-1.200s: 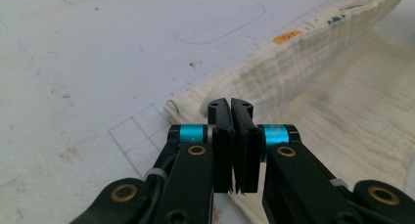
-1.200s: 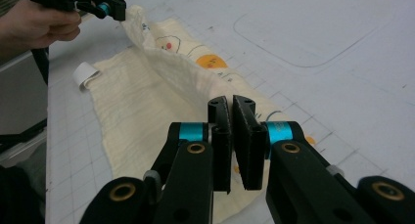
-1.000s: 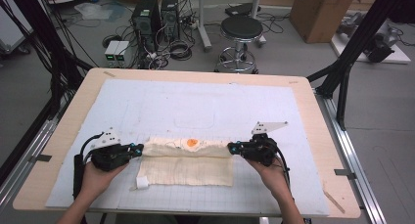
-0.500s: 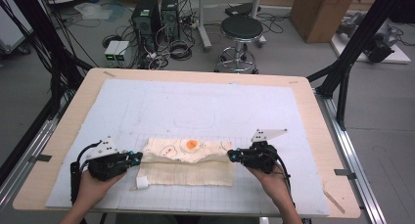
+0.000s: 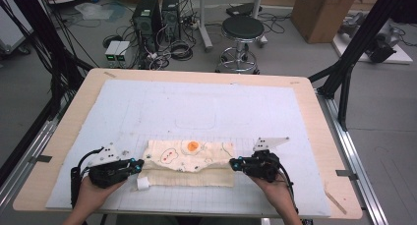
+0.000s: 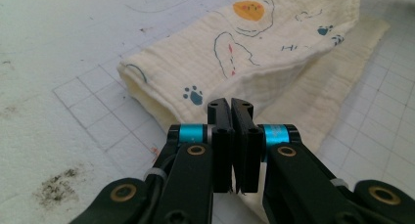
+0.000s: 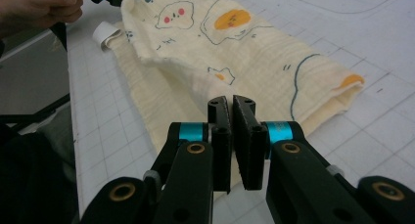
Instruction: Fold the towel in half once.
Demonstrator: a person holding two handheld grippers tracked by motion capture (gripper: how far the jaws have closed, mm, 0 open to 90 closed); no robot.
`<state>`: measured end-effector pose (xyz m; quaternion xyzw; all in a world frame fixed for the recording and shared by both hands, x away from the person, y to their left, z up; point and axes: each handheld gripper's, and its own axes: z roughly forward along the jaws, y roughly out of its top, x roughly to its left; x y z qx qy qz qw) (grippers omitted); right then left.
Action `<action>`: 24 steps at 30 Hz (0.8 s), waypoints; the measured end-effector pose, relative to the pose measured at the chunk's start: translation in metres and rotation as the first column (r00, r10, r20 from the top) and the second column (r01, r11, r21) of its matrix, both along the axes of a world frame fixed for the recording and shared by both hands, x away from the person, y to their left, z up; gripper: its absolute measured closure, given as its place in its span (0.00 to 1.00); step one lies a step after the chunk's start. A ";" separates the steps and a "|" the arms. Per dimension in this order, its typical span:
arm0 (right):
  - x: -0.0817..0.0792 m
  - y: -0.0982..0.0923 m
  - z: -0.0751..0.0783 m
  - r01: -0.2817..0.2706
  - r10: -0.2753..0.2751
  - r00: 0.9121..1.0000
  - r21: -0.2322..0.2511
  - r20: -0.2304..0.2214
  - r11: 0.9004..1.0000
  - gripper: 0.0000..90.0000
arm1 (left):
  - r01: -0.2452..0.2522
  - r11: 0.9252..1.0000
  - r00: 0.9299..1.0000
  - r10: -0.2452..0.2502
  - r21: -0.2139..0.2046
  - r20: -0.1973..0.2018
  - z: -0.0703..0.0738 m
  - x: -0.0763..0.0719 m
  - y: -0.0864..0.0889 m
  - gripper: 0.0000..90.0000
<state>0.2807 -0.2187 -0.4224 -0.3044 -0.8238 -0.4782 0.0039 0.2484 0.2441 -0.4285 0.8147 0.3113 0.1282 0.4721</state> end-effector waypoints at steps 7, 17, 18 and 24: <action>-0.006 0.002 -0.003 -0.014 0.013 1.000 -0.015 -0.008 1.000 0.96 | 0.010 1.000 1.000 -0.010 -0.004 -0.008 -0.002 -0.005 0.002 0.96; -0.013 0.002 -0.001 -0.037 0.037 0.999 -0.001 -0.019 0.999 0.85 | 0.027 0.997 1.000 -0.028 -0.078 -0.013 0.006 -0.010 0.010 0.80; -0.014 0.002 0.000 -0.038 0.038 0.999 0.000 -0.016 0.999 0.84 | 0.024 0.996 1.000 -0.026 -0.083 -0.013 0.006 -0.009 0.010 0.79; -0.014 0.004 0.000 -0.041 0.041 0.999 0.000 -0.016 0.999 0.78 | 0.044 0.998 0.998 -0.046 -0.048 -0.034 0.001 -0.002 -0.005 0.79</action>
